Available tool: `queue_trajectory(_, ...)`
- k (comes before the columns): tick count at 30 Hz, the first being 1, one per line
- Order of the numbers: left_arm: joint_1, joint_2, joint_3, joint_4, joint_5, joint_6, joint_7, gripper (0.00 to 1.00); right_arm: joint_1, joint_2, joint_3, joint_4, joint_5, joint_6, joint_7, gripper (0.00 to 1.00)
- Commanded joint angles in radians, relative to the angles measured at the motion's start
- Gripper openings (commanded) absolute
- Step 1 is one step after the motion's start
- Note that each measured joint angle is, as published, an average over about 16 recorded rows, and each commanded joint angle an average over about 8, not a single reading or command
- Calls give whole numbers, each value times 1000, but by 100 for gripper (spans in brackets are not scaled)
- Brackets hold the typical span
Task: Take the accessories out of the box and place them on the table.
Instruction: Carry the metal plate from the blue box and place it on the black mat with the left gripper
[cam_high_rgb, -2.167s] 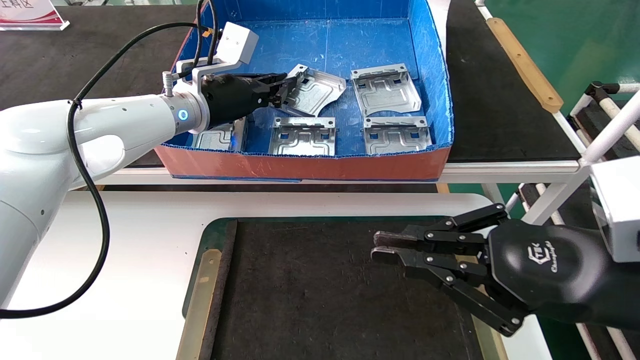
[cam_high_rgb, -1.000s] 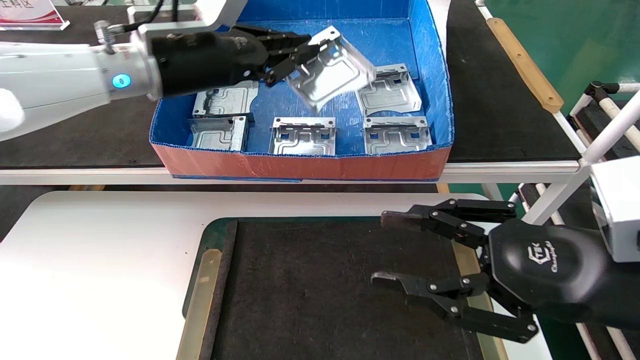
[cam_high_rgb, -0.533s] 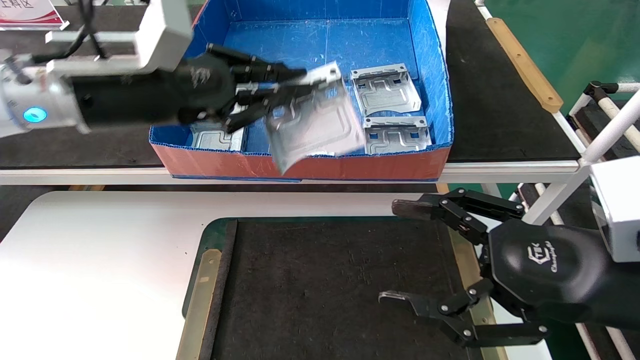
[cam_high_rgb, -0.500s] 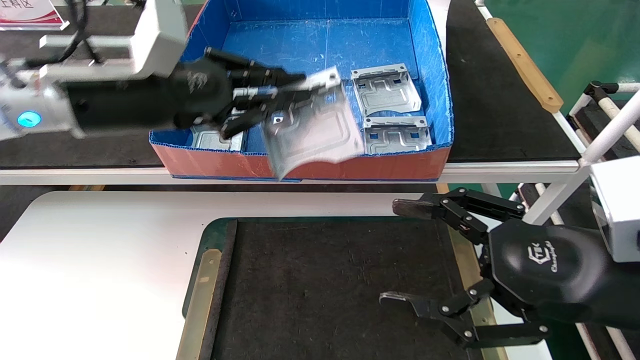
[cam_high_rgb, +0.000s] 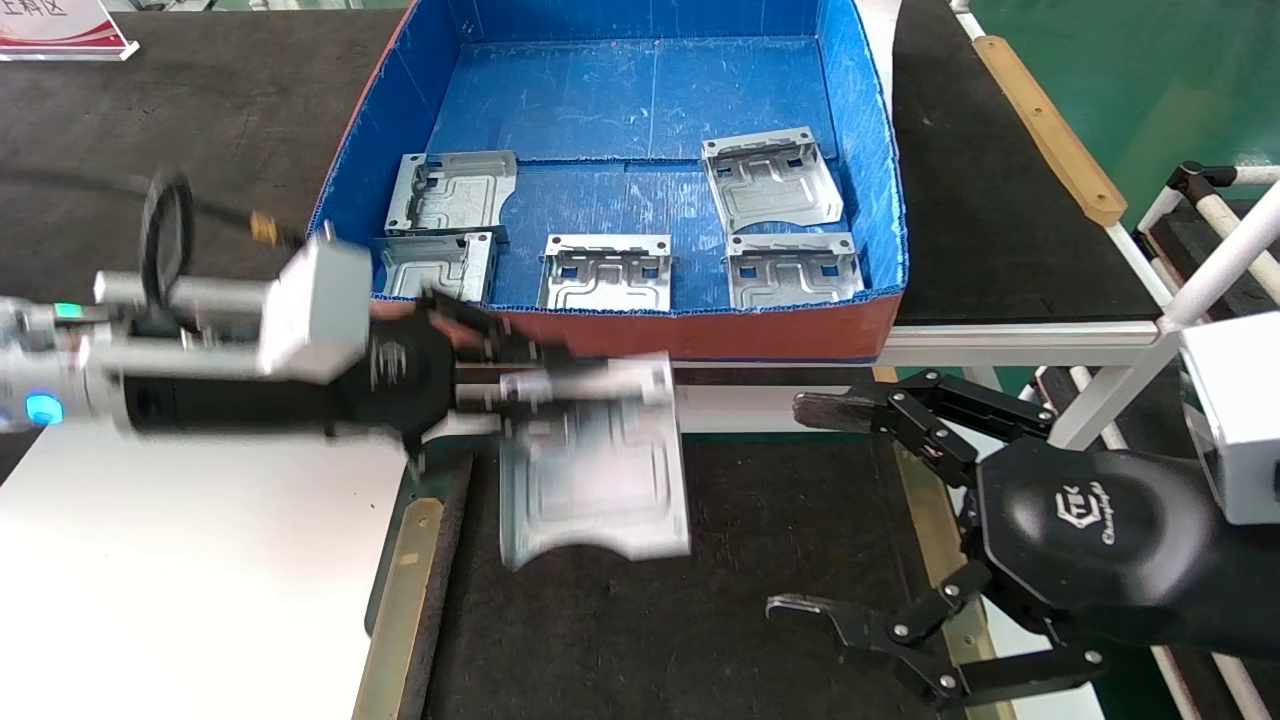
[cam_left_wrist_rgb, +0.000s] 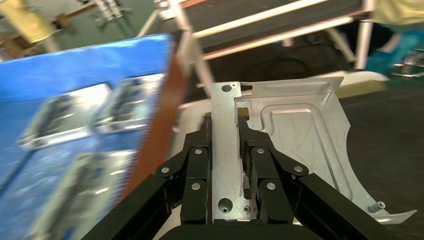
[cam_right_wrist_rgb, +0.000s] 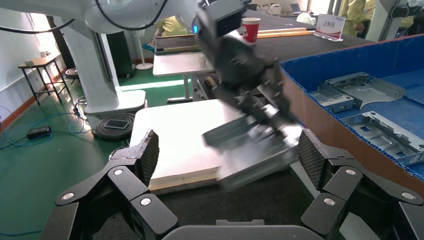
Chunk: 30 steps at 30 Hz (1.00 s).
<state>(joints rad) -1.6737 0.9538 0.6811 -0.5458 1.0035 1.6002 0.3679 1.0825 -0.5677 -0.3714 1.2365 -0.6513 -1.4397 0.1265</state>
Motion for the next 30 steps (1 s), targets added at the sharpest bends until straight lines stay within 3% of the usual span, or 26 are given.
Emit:
queue_trajectory(1,36,-23,35,-66,-30,-1,-3,0,0,0,0,0,0,0,0,100)
queue_trajectory(9,91,35,138,-60,-66,-19,108,0,0,0,0,0,0,0,0,100)
queue_trajectory(20,99,250,182,202,-20,-131,311,0,0,0,0,0,0,0,0,100)
queue_trajectory(25,110,352,183,312,-13,-223,382,0,0,0,0,0,0,0,0,100)
queue_trajectory(30,143,410,189,325,-17,-405,424,0,0,0,0,0,0,0,0,100)
